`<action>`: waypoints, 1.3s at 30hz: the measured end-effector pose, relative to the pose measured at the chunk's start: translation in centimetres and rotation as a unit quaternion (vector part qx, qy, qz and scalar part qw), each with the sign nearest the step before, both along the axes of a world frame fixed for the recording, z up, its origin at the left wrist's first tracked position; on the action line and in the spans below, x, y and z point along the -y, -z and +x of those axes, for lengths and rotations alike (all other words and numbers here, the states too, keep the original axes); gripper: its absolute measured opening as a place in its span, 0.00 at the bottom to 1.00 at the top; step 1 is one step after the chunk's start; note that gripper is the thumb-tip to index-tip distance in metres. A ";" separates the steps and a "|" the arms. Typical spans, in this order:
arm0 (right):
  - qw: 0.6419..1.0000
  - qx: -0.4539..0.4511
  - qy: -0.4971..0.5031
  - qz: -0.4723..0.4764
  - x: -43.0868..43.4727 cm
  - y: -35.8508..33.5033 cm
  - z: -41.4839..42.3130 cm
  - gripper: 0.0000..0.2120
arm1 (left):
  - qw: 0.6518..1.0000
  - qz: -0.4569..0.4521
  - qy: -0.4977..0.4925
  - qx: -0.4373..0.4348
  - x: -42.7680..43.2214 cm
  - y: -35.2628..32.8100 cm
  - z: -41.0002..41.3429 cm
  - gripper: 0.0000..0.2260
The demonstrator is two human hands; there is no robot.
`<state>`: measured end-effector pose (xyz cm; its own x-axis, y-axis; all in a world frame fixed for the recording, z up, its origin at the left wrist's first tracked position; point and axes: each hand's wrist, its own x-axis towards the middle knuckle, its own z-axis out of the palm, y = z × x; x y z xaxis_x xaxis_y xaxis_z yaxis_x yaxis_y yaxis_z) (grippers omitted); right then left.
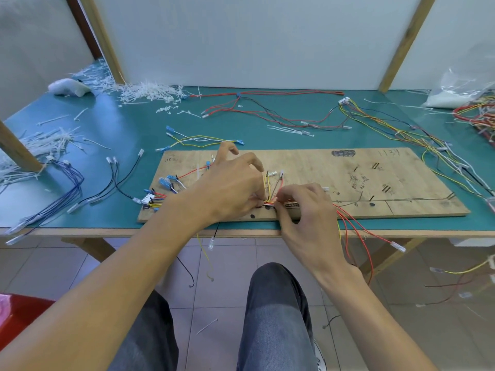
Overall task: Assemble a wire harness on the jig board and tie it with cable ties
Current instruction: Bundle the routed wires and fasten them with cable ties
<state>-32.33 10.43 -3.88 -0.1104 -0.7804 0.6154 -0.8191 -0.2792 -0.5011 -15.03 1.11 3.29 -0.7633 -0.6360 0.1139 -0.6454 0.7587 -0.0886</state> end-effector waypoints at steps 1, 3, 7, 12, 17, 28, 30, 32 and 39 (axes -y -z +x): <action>1.000 0.004 0.003 0.001 0.0 -0.2 0.1 0.08 | 1.000 -0.011 -0.001 0.012 -0.1 0.0 0.0 0.11; 1.000 0.012 0.011 0.008 0.0 -0.7 0.3 0.09 | 0.999 -0.030 0.001 0.028 -0.3 0.1 0.0 0.12; 0.998 0.005 0.038 0.047 0.0 -1.6 -1.4 0.13 | 0.999 -0.038 0.021 0.005 -0.5 0.3 -0.2 0.11; 0.992 0.052 0.043 0.103 -1.0 -2.6 -5.5 0.09 | 1.000 -0.017 0.011 0.010 -0.2 0.7 -0.3 0.13; 0.979 0.099 -0.007 0.178 -1.2 -3.0 -7.4 0.12 | 1.000 -0.019 0.003 -0.022 -0.5 1.0 -0.5 0.12; 0.966 0.072 -0.065 0.240 -1.1 -4.4 -9.6 0.21 | 0.993 -0.047 0.025 -0.106 -1.2 2.1 0.1 0.08; 0.967 0.063 -0.062 0.237 -1.2 -4.4 -9.7 0.23 | 0.989 -0.059 0.026 -0.129 -1.5 2.3 0.0 0.06; 0.972 0.054 -0.064 0.219 -1.3 -4.2 -9.6 0.25 | 0.985 -0.060 0.029 -0.159 -1.7 2.4 0.0 0.04; 0.984 0.017 -0.050 0.172 -1.6 -3.5 -9.1 0.25 | 0.990 -0.043 0.033 -0.133 -2.0 2.4 0.1 0.06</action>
<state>-41.46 11.99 -0.43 -0.0378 -0.9496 0.3113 -0.7771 -0.1679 -0.6065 -14.97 3.10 0.90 -0.7391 -0.5644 0.3676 -0.6033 0.7975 0.0115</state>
